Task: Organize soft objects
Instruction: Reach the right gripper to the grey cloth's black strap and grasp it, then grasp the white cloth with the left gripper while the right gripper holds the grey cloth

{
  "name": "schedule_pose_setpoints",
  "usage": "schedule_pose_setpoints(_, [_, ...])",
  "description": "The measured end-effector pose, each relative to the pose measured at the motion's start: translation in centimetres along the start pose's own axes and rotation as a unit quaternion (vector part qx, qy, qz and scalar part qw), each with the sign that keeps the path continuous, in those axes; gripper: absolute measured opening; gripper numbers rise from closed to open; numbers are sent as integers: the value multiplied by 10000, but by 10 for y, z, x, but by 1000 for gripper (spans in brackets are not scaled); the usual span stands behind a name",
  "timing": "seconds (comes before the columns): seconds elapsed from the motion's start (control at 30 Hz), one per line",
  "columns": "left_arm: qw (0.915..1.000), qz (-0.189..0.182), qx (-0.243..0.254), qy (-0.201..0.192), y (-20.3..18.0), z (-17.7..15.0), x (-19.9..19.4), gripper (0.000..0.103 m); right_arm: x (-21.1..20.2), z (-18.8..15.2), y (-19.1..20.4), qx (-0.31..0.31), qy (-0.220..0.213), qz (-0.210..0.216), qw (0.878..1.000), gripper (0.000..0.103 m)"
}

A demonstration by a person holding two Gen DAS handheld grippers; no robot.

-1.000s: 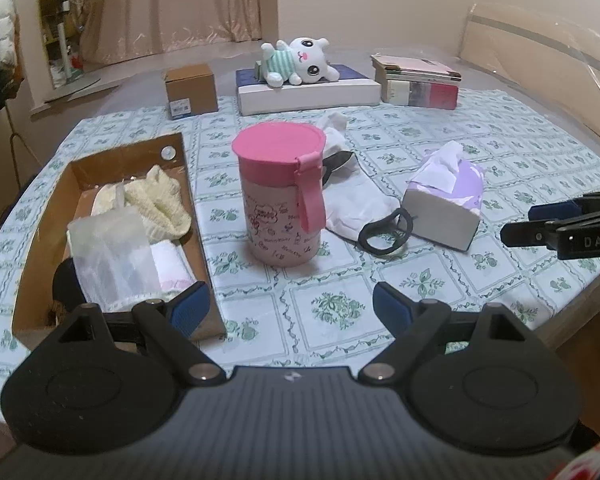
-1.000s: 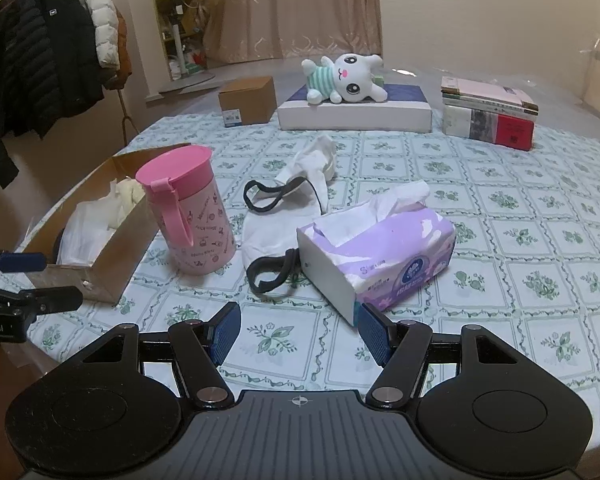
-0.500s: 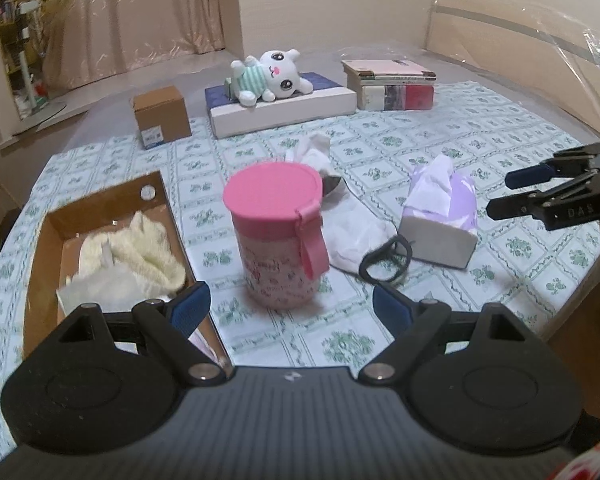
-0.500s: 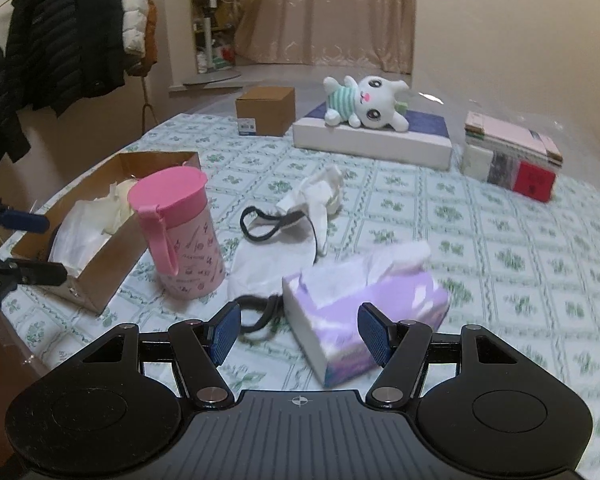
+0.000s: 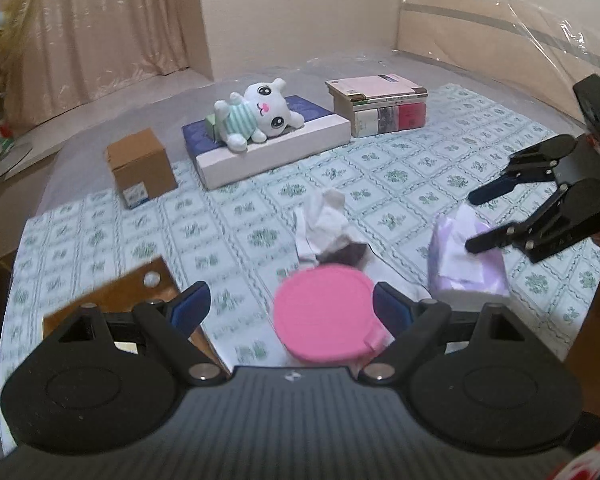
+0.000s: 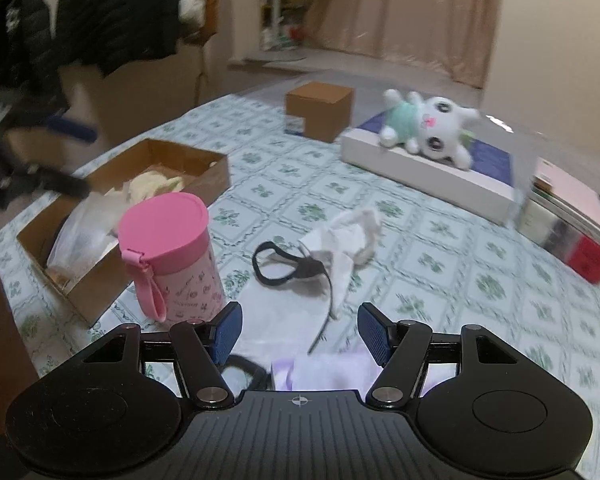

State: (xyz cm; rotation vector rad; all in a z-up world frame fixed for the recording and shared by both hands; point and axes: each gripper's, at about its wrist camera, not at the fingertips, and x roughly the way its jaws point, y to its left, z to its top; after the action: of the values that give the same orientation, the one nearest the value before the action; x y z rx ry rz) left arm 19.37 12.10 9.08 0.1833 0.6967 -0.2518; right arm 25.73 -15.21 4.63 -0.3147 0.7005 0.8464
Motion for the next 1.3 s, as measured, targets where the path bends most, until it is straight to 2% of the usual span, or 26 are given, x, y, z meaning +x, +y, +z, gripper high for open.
schedule_pose_setpoints(0.13, [9992, -380, 84, 124, 23, 25, 26, 87, 30, 19, -6, -408, 206, 204, 9987, 64])
schedule_pose_setpoints(0.3, [9966, -604, 387, 406, 43, 48, 68, 87, 73, 37, -19, -691, 463, 553, 9950, 63])
schedule_pose_setpoints(0.37, [9955, -642, 485, 492, 49, 54, 85, 87, 93, 43, -26, -701, 651, 717, 9928, 51])
schedule_pose_setpoints(0.6, [9903, -885, 743, 774, 62, 65, 137, 87, 151, 48, -41, -780, 1115, 863, 9869, 47])
schedule_pose_setpoints(0.83, [9854, -1058, 804, 1061, 67, 63, 180, 87, 186, 42, -50, -795, 1459, 856, 9824, 36])
schedule_pose_setpoints(0.93, [9833, -1162, 783, 1159, 66, 60, 194, 87, 191, 38, -51, -785, 1524, 904, 9810, 27])
schedule_pose_setpoints(1.03, [9815, -1245, 760, 1239, 64, 59, 206, 87, 188, 37, -50, -764, 1479, 862, 9823, 9])
schedule_pose_setpoints(1.3, [9756, -1452, 886, 1390, 47, 66, 223, 87, 134, 55, -54, -889, 1113, 454, 9888, 7])
